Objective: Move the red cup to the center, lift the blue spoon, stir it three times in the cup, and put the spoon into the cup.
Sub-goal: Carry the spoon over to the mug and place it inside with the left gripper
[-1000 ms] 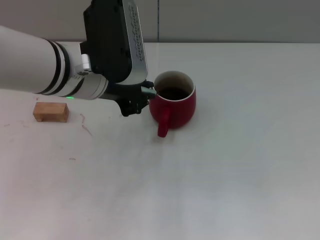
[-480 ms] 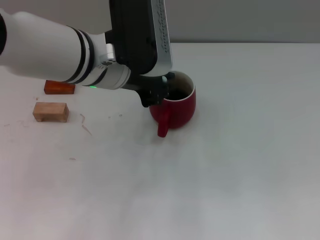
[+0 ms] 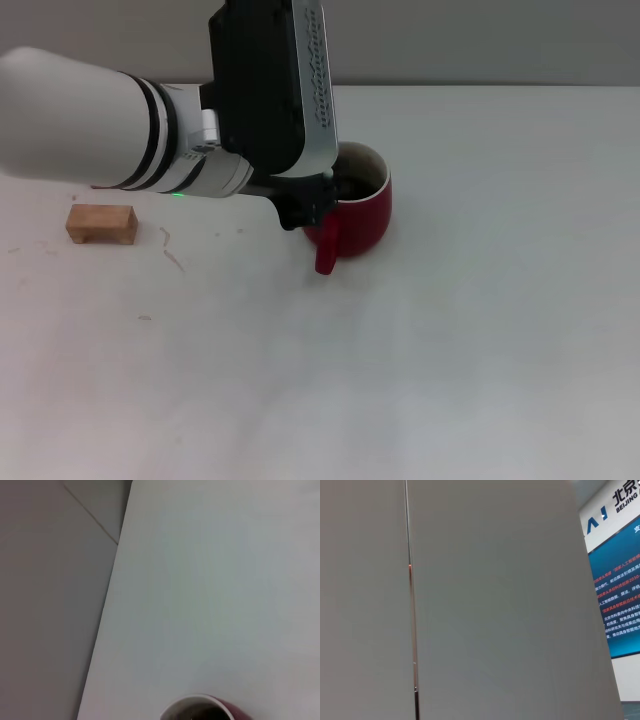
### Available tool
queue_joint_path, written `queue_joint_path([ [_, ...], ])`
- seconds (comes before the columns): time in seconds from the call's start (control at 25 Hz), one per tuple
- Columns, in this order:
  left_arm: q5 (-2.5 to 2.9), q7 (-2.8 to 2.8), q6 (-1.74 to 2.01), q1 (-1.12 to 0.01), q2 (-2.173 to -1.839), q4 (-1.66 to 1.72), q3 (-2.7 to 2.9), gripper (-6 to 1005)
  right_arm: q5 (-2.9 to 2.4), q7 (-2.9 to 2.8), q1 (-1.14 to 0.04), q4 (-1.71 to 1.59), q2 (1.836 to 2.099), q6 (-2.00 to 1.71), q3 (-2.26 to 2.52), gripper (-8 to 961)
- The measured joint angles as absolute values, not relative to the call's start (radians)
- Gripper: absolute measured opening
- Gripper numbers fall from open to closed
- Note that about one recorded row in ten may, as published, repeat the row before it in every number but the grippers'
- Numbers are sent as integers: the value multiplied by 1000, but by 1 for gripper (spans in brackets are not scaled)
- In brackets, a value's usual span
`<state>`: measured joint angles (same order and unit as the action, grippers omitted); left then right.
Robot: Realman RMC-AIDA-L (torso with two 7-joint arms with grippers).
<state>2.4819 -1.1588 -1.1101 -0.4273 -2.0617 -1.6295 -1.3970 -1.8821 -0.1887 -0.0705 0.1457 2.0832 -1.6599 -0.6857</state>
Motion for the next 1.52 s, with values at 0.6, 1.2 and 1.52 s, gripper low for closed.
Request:
queue_joint_path([
  [0.6,2476,-1129,-1068,-450,-2067,-1601,-1400,167,-1882,-189,-68,146,2083,-1660,-686,763],
  [1.2,2421,-1117,-510,-358,-2065,-1610,-1399,466,-1881,-189,-70,146,2083,-1660,-686,763],
  [1.52,2341,-975,552,-243,-2057,-1461,-1276,467,-1876,-189,-73,146,2082,-1664,-686,763],
])
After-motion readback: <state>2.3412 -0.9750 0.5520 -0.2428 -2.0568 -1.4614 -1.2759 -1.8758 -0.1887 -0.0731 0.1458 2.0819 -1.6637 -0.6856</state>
